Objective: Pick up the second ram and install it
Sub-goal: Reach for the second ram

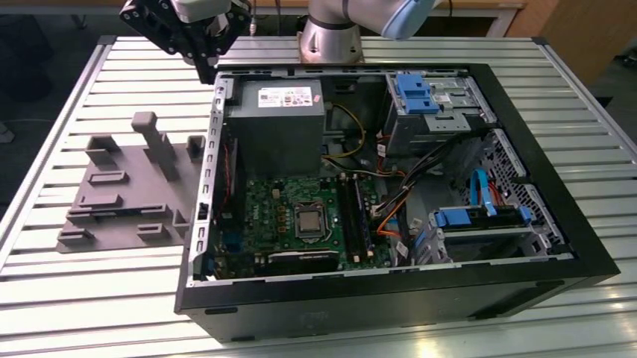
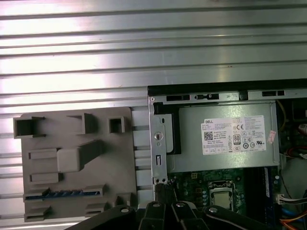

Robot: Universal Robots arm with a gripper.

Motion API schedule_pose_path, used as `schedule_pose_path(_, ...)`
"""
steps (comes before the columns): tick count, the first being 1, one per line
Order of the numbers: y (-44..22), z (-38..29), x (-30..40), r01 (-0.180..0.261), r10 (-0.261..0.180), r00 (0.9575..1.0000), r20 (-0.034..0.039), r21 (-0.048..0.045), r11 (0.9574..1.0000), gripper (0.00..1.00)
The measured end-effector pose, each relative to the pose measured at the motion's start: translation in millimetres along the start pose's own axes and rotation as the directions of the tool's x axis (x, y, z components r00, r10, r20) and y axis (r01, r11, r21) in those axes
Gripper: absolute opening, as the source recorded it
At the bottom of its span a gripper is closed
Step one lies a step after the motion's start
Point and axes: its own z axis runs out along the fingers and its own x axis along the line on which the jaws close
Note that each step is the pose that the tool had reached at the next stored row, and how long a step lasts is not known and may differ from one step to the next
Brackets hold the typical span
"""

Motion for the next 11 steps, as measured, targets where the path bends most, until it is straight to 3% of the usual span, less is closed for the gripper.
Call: schedule_pose_path(11,-0.3,-0.1,4.4,0.0,0.0,1.0,0.0,0.0,1.0,0.11)
